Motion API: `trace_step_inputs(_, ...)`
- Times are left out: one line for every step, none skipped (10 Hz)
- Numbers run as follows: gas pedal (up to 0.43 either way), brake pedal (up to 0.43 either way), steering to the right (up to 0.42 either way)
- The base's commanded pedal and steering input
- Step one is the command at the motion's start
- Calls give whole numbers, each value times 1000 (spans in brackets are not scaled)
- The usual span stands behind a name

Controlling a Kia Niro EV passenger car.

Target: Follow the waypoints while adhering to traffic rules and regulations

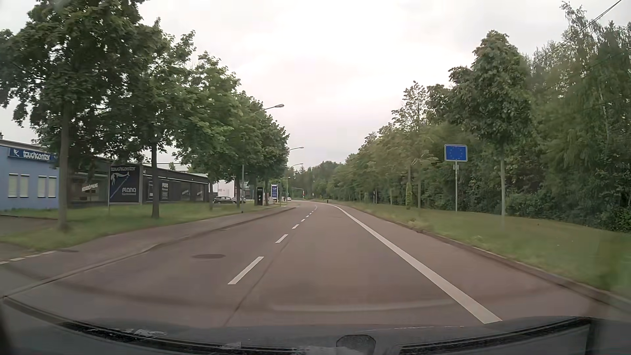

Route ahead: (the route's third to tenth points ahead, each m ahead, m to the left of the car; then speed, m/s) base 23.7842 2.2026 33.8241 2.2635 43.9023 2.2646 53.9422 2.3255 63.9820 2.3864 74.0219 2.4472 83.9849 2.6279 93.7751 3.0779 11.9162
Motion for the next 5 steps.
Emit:
trace_step_inputs(87, 0, 4)
trace_step_inputs(87, 0, 4)
trace_step_inputs(87, 0, 4)
trace_step_inputs(87, 0, 4)
trace_step_inputs(87, 0, 4)
